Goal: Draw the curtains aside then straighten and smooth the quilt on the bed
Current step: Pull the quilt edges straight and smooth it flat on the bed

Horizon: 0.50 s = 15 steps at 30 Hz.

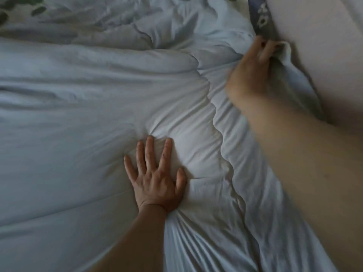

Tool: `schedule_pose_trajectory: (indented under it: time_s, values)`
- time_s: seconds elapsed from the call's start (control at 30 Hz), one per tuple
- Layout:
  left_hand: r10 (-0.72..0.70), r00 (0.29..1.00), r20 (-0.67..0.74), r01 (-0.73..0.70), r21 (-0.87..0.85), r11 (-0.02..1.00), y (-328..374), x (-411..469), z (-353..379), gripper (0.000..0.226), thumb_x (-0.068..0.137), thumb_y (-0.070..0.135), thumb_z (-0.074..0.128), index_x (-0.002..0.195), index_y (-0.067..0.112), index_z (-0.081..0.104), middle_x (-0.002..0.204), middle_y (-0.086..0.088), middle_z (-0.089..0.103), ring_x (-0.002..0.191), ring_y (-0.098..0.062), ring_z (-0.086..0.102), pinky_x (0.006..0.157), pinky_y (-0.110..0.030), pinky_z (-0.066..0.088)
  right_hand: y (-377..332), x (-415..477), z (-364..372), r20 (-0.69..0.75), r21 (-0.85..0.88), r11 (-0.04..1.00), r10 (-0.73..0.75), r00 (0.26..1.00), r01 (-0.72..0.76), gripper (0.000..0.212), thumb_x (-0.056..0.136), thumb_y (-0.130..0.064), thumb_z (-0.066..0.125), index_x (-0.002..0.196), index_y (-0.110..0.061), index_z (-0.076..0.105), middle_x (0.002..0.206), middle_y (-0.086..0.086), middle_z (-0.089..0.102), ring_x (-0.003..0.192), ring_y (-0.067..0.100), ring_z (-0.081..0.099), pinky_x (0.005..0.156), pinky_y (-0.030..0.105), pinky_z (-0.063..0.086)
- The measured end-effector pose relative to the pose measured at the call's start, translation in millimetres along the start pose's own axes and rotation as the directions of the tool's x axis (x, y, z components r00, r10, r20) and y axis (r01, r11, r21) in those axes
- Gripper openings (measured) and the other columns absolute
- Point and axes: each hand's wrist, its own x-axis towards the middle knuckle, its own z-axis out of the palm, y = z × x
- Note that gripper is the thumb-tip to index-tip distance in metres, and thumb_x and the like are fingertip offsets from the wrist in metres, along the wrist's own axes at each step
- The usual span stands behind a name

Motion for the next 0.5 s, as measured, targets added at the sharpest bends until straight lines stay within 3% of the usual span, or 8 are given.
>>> schedule_pose_trajectory:
  time_s: [0.07,0.13,0.17,0.23,0.3,0.5]
  values:
    - [0.001,1.0,0.007,-0.001,0.003,1.0,-1,0,0,0.076,0.075,0.057,0.041,0.147,0.037,0.027,0.157,-0.007,0.022,0.146,-0.03,0.016,0.113,-0.06,0.007,-13,-42,9,0.019,-0.025,0.952,-0.304,0.952,0.305,0.076,0.086,-0.031,0.048,0.149,-0.001,0.018,0.155,0.026,0.014,0.142,0.041,0.019,0.117,0.048,0.015]
    - [-0.002,1.0,0.006,0.002,0.004,1.0,-2,-1,-1,0.076,0.075,0.058,0.041,0.147,0.037,0.027,0.157,-0.007,0.022,0.146,-0.03,0.015,0.113,-0.06,0.007,-9,-66,16,0.162,-0.074,0.816,-0.557,0.815,0.573,0.08,0.087,-0.047,0.043,0.151,-0.007,0.015,0.158,0.019,0.009,0.146,0.035,0.011,0.117,0.054,0.007]
    - [-0.001,1.0,0.01,0.001,0.004,1.0,-1,0,-1,0.076,0.075,0.058,0.041,0.147,0.037,0.028,0.157,-0.007,0.023,0.146,-0.03,0.015,0.113,-0.06,0.007,0,-67,18,0.195,-0.115,0.805,-0.557,0.807,0.582,0.081,0.087,-0.052,0.041,0.151,-0.009,0.018,0.159,0.017,0.01,0.146,0.034,0.01,0.116,0.055,0.004]
    - [0.002,1.0,0.012,-0.002,-0.003,1.0,0,0,-2,0.076,0.076,0.058,0.04,0.148,0.037,0.028,0.157,-0.007,0.023,0.146,-0.03,0.015,0.114,-0.06,0.007,24,-53,21,0.152,-0.172,0.911,-0.352,0.924,0.376,0.085,0.084,-0.057,0.041,0.149,-0.005,0.024,0.157,0.02,0.017,0.145,0.035,0.014,0.117,0.054,0.006]
    - [-0.001,1.0,0.02,0.001,-0.004,1.0,-1,0,-2,0.076,0.076,0.059,0.04,0.148,0.038,0.027,0.157,-0.006,0.022,0.146,-0.029,0.015,0.114,-0.059,0.006,36,-43,22,0.147,-0.168,0.959,-0.203,0.968,0.227,0.086,0.084,-0.055,0.041,0.148,-0.001,0.023,0.156,0.021,0.018,0.146,0.034,0.013,0.119,0.049,0.008]
    - [-0.003,1.0,0.022,0.003,-0.001,1.0,0,1,-3,0.077,0.075,0.058,0.041,0.147,0.037,0.029,0.157,-0.006,0.023,0.146,-0.029,0.016,0.114,-0.06,0.008,36,-54,30,0.102,-0.185,0.947,-0.247,0.964,0.263,0.078,0.089,-0.053,0.033,0.149,-0.003,0.022,0.156,0.019,0.019,0.146,0.031,0.012,0.12,0.043,0.004]
